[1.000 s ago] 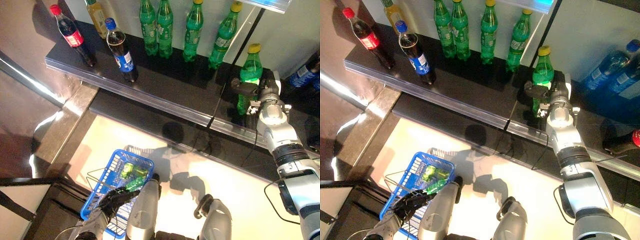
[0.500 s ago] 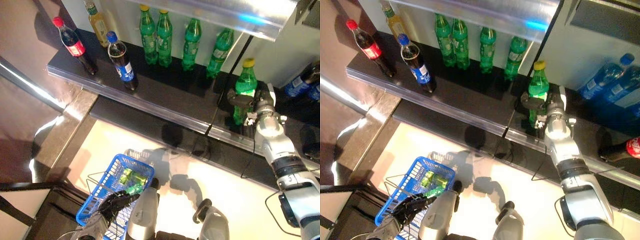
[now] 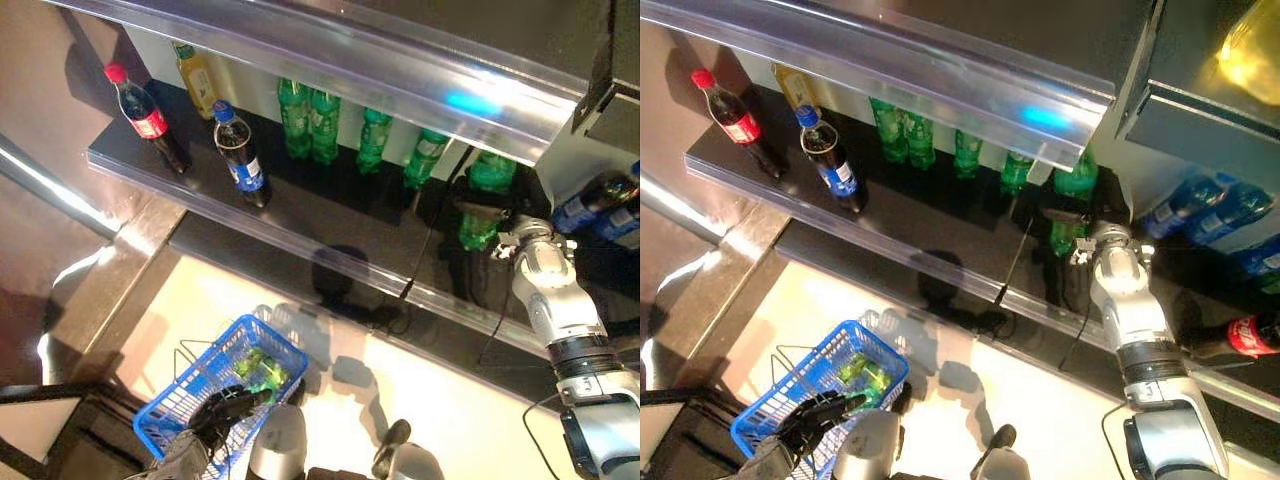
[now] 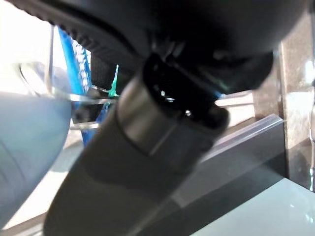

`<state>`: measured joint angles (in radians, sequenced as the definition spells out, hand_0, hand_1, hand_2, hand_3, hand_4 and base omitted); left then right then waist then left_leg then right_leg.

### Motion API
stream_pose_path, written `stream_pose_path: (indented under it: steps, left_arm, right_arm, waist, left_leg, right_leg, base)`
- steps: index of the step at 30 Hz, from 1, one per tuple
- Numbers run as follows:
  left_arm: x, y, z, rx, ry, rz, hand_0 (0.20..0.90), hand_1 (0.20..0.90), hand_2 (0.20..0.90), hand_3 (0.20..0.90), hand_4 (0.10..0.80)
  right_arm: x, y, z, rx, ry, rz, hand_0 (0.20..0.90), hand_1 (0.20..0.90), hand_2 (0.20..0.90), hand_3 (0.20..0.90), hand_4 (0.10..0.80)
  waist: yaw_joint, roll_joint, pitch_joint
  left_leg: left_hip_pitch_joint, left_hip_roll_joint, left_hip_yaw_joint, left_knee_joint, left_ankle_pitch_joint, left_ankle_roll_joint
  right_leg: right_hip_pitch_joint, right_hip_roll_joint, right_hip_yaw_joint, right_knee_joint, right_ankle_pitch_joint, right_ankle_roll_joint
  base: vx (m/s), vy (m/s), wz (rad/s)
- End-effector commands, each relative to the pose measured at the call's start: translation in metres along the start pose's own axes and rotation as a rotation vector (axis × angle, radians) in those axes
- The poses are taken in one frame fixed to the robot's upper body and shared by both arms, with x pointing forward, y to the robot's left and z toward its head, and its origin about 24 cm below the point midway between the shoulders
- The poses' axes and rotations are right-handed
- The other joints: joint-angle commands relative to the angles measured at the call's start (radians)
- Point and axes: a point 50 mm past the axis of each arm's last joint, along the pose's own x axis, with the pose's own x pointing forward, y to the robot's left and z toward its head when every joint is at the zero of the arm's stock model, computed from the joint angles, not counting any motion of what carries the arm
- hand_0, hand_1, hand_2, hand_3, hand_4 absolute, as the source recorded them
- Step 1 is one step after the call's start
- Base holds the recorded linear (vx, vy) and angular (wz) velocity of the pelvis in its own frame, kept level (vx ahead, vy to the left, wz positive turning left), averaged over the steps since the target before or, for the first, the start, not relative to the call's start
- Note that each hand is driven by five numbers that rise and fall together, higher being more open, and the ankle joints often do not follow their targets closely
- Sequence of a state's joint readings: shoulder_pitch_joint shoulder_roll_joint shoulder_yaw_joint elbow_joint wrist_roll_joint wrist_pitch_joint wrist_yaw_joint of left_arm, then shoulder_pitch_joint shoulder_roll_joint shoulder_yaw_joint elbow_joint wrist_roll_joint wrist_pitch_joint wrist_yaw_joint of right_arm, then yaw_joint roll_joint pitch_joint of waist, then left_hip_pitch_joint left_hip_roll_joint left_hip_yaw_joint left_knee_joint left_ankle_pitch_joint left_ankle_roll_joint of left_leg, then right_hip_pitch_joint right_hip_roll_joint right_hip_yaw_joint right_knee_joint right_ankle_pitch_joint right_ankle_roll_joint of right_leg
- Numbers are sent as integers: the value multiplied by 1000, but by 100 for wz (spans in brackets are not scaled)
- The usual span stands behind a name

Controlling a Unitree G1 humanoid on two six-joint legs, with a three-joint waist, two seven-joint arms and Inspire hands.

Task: Pick up the drink and place into the basket.

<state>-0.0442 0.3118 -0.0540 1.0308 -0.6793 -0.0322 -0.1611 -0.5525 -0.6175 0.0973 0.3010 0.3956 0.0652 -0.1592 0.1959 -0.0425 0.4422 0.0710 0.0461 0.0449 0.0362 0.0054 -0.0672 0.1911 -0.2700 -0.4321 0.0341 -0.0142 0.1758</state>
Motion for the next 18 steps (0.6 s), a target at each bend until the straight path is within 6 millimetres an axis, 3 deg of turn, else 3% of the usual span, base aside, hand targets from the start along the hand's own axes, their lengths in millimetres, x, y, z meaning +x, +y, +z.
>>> stream_pose_path:
  steps: [1, 10, 18]
  left_arm:
    - [-5, -3, 12, 37, -123, -81, 300, 300, 300, 200, 100]
    - [-4, -15, 27, -7, -191, -129, 300, 300, 300, 200, 100]
    - [-5, -29, 40, -84, -271, -210, 300, 300, 300, 200, 100]
  right_arm:
    - [-5, 4, 37, 33, -239, 35, 300, 300, 300, 200, 100]
    - [-18, 19, 29, 46, -237, 95, 300, 300, 300, 200, 100]
    - [-27, 33, 9, 19, -159, 225, 300, 300, 300, 200, 100]
  waist:
    - [-7, 15, -335]
    - [-8, 8, -376]
    - [4, 4, -393]
  left_leg:
    - [50, 33, 97, -94, 45, 2]
    - [55, 37, 99, -115, 45, 1]
    - [60, 35, 84, -117, 37, 7]
  right_leg:
    - [-52, 7, 39, -22, 93, -33]
    - [-32, 29, 37, -51, 85, -41]
    - [-18, 45, 34, -58, 68, -50]
  base:
    - [-29, -28, 10]
    - [-28, -26, 3]
    - [-5, -3, 3]
